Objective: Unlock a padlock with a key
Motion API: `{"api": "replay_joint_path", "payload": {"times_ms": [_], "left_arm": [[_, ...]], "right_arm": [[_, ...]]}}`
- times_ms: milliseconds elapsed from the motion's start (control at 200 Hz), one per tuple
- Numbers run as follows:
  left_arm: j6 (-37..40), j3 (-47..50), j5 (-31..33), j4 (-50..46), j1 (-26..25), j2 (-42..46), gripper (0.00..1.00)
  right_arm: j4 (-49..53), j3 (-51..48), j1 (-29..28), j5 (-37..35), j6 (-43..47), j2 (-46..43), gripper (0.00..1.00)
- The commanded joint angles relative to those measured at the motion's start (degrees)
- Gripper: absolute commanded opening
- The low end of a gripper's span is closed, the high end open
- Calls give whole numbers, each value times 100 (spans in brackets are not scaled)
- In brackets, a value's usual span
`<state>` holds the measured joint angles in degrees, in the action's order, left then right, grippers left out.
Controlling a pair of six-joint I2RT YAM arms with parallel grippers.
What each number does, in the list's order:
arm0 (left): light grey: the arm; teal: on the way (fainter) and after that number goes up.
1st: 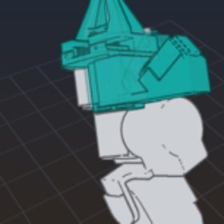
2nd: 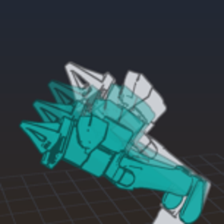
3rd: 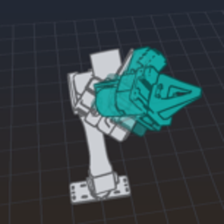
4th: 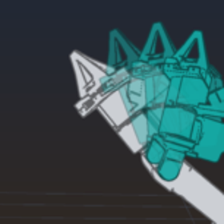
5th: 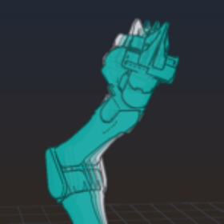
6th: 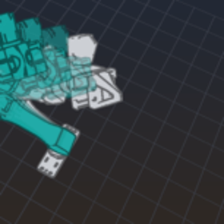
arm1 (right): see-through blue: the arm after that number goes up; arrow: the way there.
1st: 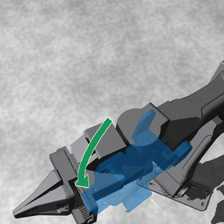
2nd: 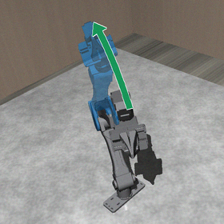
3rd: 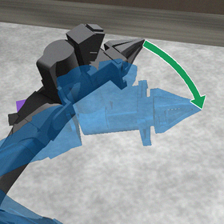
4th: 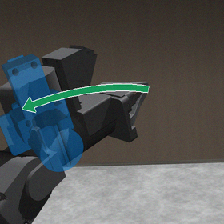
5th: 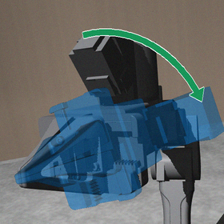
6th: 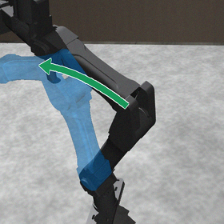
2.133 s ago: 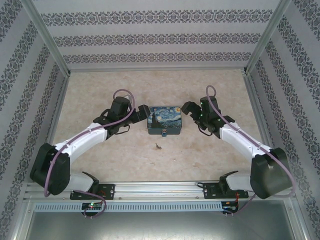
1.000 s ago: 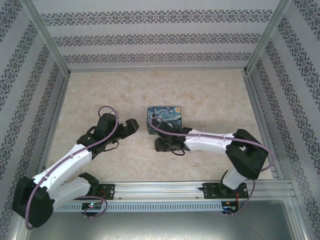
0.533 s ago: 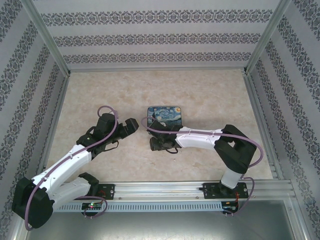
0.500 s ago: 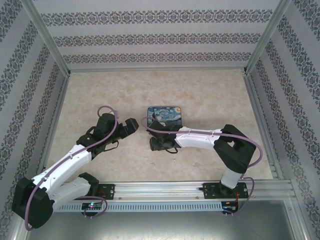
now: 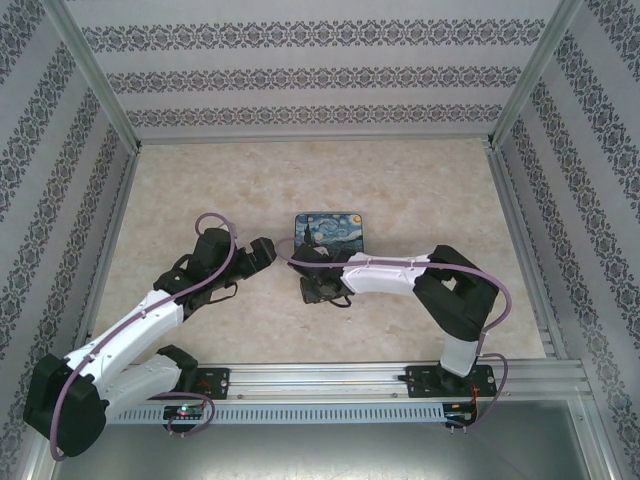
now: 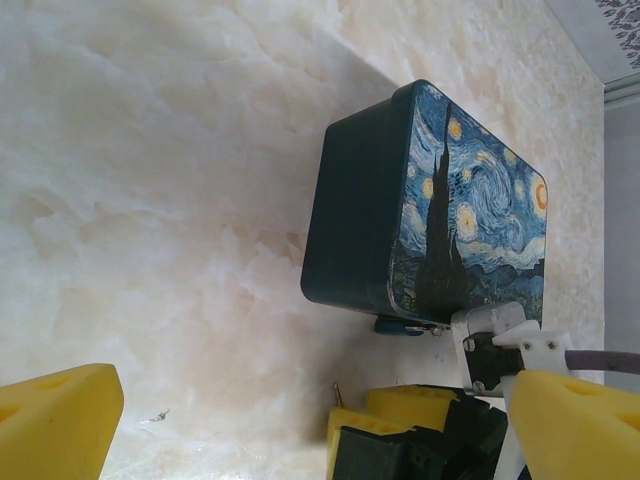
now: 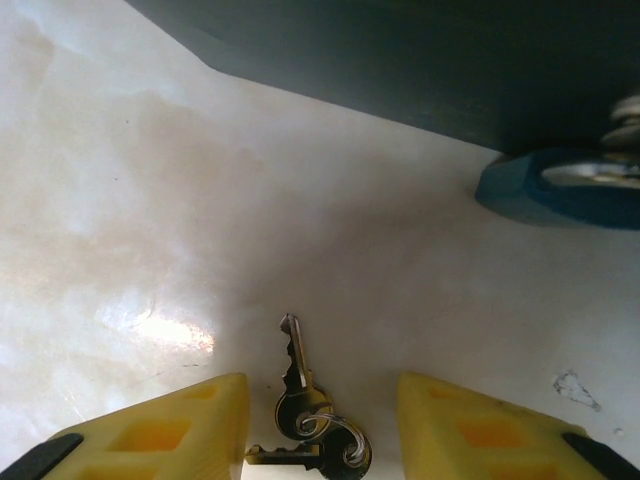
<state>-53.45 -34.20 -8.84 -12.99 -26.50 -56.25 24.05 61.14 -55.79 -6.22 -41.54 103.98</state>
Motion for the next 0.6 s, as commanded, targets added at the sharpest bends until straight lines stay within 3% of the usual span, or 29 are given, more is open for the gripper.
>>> {"api": "replay_joint_path", "payload": {"times_ms": [0, 250, 595], "left_arm": [[-89, 79, -65, 270, 37, 1, 99], [-85, 96, -76, 346, 32, -79, 99], [-146, 77, -110, 457, 34, -119, 99]], "right_arm": [[170, 108, -72, -161, 102, 209, 42], [203, 100, -94, -222, 120, 320, 35], [497, 291, -452, -553, 137, 614, 34]]}}
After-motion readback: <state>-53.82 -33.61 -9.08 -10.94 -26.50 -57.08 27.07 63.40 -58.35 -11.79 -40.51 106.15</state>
